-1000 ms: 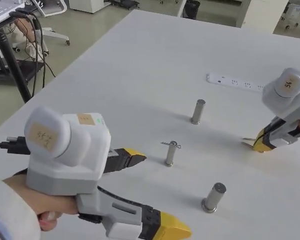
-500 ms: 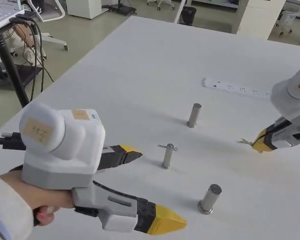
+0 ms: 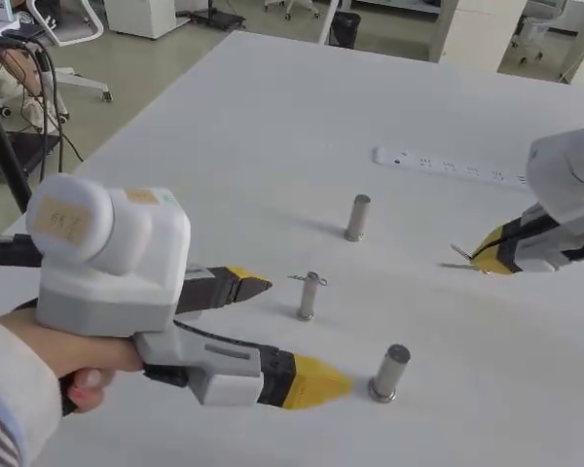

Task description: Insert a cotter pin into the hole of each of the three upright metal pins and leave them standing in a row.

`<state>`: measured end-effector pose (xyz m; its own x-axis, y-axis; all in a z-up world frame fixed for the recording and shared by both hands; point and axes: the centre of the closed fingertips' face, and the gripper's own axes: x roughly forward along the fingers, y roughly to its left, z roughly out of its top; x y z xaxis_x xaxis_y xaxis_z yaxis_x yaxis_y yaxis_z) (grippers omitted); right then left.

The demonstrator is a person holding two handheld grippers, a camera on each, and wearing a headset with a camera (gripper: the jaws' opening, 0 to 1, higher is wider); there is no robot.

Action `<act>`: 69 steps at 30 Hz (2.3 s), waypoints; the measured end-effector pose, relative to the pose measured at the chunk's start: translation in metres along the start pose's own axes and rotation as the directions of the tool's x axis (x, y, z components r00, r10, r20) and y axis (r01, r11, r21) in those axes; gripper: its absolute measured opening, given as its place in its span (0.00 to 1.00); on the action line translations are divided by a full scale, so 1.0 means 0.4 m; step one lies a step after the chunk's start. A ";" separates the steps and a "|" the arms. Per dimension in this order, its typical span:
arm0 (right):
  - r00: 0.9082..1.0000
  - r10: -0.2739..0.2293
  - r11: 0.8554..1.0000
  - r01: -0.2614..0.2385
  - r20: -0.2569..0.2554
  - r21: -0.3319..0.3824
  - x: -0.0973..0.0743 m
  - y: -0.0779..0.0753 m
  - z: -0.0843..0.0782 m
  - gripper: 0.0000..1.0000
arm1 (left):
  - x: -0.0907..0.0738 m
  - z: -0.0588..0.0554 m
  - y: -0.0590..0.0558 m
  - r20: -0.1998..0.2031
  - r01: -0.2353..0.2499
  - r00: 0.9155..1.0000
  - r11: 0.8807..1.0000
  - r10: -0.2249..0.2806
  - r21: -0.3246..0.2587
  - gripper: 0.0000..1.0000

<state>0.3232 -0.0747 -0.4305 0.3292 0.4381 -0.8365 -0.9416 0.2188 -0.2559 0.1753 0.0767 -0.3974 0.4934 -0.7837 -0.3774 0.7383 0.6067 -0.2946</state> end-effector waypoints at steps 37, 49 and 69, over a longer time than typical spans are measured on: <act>0.966 -0.128 0.967 0.172 0.226 -0.187 -0.124 0.165 0.166 0.00 | 0.089 0.099 -0.011 0.066 0.002 0.998 0.993 0.006 -0.122 0.48; 0.965 -0.128 0.947 0.188 0.231 -0.259 -0.109 0.208 0.187 0.00 | 0.123 0.128 -0.020 0.060 0.028 0.998 0.991 -0.020 -0.132 0.43; 0.966 -0.102 0.938 0.173 0.236 -0.301 -0.110 0.257 0.206 0.00 | 0.163 0.133 -0.053 0.031 0.093 0.995 0.982 -0.090 -0.161 0.16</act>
<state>0.2178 0.0005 -0.3802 0.4313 0.6068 -0.6676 -0.8476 0.0190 -0.5303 0.2163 0.0056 -0.3691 0.4390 -0.8386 -0.3224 0.6973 0.5443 -0.4663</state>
